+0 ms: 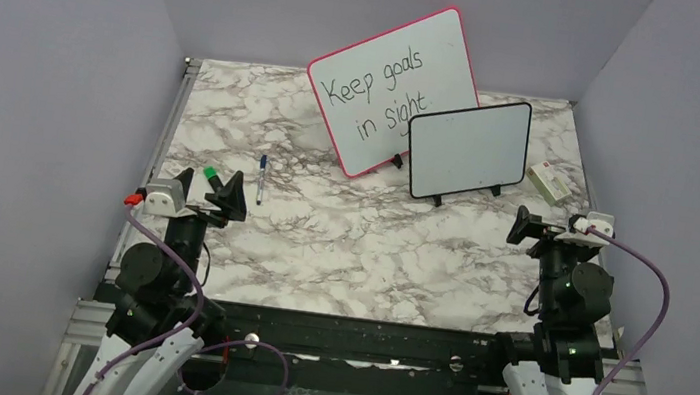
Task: Write a sentence on the whiteboard
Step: Move the whiteboard stand to the center of the board.
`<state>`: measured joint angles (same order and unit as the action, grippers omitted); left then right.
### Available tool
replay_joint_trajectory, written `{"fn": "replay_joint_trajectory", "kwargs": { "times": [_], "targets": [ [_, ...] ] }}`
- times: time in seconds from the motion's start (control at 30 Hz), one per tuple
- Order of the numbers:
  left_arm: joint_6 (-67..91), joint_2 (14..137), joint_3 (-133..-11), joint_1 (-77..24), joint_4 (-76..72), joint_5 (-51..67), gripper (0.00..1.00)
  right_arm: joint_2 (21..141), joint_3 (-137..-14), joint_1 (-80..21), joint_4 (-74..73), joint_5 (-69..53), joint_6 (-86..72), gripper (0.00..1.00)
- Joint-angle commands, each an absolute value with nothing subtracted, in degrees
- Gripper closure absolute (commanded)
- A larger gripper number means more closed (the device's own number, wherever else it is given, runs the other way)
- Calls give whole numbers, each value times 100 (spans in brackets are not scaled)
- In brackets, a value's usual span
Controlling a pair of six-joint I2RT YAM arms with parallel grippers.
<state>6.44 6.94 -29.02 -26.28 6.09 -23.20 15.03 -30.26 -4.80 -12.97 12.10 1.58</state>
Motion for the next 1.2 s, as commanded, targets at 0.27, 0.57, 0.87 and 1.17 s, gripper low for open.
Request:
{"fn": "replay_joint_trajectory", "kwargs": {
  "times": [0.27, 0.57, 0.87, 1.17],
  "targets": [
    [708, 742, -2917, -2646, 535, -2288, 1, 1779, -3281, -452, -1316, 1003, 81, 0],
    [881, 942, -3082, -2646, 742, -2147, 1, 2631, -3821, -449, -1871, 820, -454, 0],
    [839, 1230, -3116, -2646, 795, -1833, 1, 4217, -4356, -449, -2359, 219, -980, 0],
    [918, 1842, -3364, -2646, 1199, -1296, 1, 5801, -4181, -453, -1561, -959, -1128, 8]
  ]
}}
